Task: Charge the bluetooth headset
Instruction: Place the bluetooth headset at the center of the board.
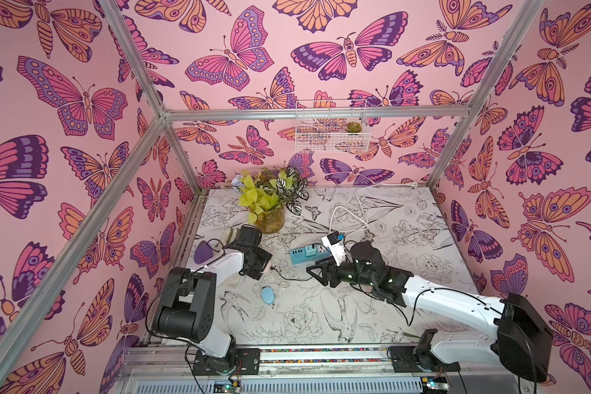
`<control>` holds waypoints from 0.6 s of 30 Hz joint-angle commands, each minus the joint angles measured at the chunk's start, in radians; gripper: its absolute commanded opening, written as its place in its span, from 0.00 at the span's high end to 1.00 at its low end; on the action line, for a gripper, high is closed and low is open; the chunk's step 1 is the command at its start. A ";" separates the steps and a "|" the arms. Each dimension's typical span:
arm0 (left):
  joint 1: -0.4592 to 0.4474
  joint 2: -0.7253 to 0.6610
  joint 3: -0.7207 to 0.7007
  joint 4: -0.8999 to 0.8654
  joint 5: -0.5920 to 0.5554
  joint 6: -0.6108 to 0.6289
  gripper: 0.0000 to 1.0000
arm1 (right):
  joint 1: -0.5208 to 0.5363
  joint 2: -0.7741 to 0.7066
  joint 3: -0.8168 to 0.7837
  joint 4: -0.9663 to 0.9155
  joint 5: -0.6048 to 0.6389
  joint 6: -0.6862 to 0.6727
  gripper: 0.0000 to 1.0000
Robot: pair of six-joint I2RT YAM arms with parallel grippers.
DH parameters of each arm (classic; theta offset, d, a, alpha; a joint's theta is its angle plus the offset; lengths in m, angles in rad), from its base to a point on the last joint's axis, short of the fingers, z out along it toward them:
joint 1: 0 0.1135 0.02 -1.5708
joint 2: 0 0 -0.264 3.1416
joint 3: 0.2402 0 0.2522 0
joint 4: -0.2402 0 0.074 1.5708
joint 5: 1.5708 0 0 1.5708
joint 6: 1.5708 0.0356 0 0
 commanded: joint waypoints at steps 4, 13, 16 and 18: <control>0.003 0.054 0.023 -0.064 0.013 0.037 0.51 | 0.006 -0.024 -0.015 0.005 0.040 0.010 0.42; 0.001 0.017 0.049 -0.136 -0.026 0.080 0.30 | 0.006 -0.050 -0.020 -0.023 0.074 0.004 0.42; 0.000 -0.004 0.052 -0.160 -0.042 0.095 0.23 | 0.006 -0.062 -0.021 -0.042 0.087 0.003 0.41; 0.000 -0.014 0.056 -0.177 -0.047 0.110 0.14 | 0.004 -0.070 -0.023 -0.055 0.090 -0.003 0.41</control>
